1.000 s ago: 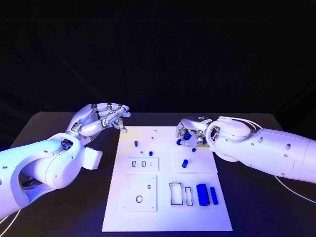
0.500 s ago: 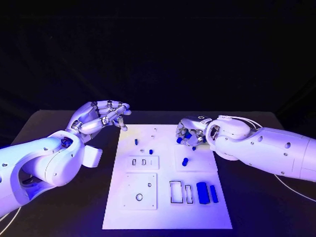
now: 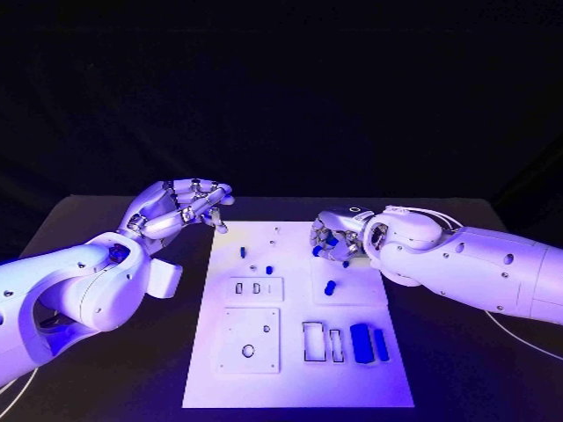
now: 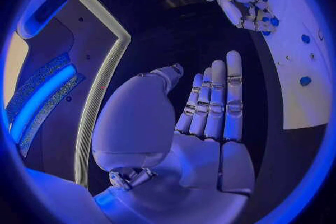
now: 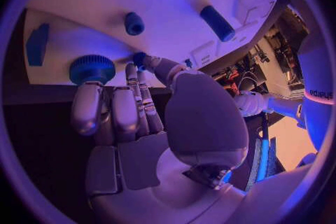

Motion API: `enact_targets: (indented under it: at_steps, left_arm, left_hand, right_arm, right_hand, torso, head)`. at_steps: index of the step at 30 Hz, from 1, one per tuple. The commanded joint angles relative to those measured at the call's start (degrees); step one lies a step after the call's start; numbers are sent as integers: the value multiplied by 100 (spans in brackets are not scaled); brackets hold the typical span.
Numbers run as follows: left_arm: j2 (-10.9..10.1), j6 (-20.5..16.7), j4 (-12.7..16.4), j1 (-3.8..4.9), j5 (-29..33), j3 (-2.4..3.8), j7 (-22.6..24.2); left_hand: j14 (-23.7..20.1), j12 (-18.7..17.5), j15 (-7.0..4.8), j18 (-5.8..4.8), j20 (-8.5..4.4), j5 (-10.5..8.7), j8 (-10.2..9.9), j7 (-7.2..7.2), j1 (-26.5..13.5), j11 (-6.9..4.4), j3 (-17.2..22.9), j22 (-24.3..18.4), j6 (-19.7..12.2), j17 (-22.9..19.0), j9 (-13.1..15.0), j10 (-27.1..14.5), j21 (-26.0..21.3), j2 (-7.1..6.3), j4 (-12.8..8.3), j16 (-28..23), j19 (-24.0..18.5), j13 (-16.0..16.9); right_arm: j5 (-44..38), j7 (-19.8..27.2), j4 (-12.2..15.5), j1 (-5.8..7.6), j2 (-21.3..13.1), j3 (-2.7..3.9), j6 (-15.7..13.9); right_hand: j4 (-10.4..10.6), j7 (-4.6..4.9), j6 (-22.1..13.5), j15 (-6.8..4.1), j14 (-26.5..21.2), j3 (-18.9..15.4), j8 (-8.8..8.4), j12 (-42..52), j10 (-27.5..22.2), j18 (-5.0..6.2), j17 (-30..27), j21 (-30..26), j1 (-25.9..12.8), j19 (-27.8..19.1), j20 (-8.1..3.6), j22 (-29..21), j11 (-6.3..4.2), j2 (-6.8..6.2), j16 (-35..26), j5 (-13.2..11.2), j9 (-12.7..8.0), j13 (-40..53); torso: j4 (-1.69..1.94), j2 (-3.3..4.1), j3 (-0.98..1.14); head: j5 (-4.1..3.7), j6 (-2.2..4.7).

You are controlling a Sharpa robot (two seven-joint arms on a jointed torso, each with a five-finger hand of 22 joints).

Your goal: Assemble the parts on the task board

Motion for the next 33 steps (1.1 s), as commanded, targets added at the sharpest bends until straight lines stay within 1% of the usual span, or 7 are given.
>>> enact_targets:
  at_steps: [1,3,6,8,10,22,33]
  left_arm:
    - [11,140,11,9,-12,5,42]
    - [12,144,11,9,-12,5,40]
    - [13,146,12,9,-11,5,36]
    - [14,147,12,10,-8,5,35]
    - [15,148,12,10,-4,5,34]
    - [19,155,8,11,9,5,33]
    - [24,155,-14,13,10,5,36]
  left_hand:
    - [-37,-5,3,19,2,-19,6,15,44,6,49,13,1,13,10,-32,33,21,-3,39,-49,6]
    - [-37,-5,3,19,2,-19,6,15,44,6,49,13,1,13,10,-32,33,21,-3,39,-49,6]
    - [-41,-6,3,20,3,-19,4,15,56,6,61,24,0,18,14,-34,50,26,-15,45,-60,7]
    - [-41,-6,3,20,3,-19,4,15,56,6,61,24,0,18,14,-34,50,26,-15,45,-60,7]
    - [-45,-7,3,20,3,-19,4,15,65,7,70,32,0,21,17,-35,62,33,-24,49,-69,8]
    - [-54,-9,4,20,4,-19,2,17,81,8,91,49,-2,27,23,-39,88,46,-41,55,-87,9]
    - [-65,-11,5,20,5,-18,0,19,93,10,105,60,-6,29,27,-43,105,50,-55,55,-102,10]
  right_arm:
    - [-62,-46,-6,-4,29,0,-35]
    - [-67,-78,-11,-5,42,-1,-56]
    - [-92,-137,-28,-8,62,-1,-78]
    - [-118,-181,-34,-10,69,-1,-101]
    - [-149,-225,-36,-12,74,-1,-137]
    - [-280,-452,-1,-15,122,-1,-565]
    - [-298,-540,58,7,223,8,-1292]
  right_hand:
    - [52,-19,40,-13,117,-1,41,17,49,-73,-5,19,-74,-13,-9,-1,-6,8,32,-37,16,12]
    - [81,-43,86,-28,114,15,74,37,105,-74,-6,24,-64,-12,-16,13,-27,36,41,-39,45,30]
    - [91,-102,210,-79,107,107,184,85,253,-74,-17,34,57,-9,-57,43,-87,168,58,-141,136,88]
    - [75,-149,319,-121,105,228,294,122,367,-79,-24,53,185,5,-95,83,-137,342,70,-247,231,140]
    - [52,-158,336,-135,104,274,346,130,409,-82,-31,62,229,11,-114,105,-153,385,75,-276,291,168]
    - [18,-168,349,-158,102,326,444,149,489,-88,-52,81,263,21,-139,148,-177,433,78,-219,414,222]
    - [10,-159,327,-155,105,337,458,135,478,-102,-38,121,256,59,-141,220,-172,416,93,-175,446,230]
  torso:
    - [-4,2,0]
    - [-4,3,1]
    - [1,5,0]
    - [0,3,-1]
    - [0,3,-2]
    - [-9,4,-1]
    - [-1,9,3]
  head:
    - [6,-11]
    - [6,-17]
    - [-2,-26]
    - [-4,-43]
    - [-12,-41]
    - [10,-34]
    - [47,-22]
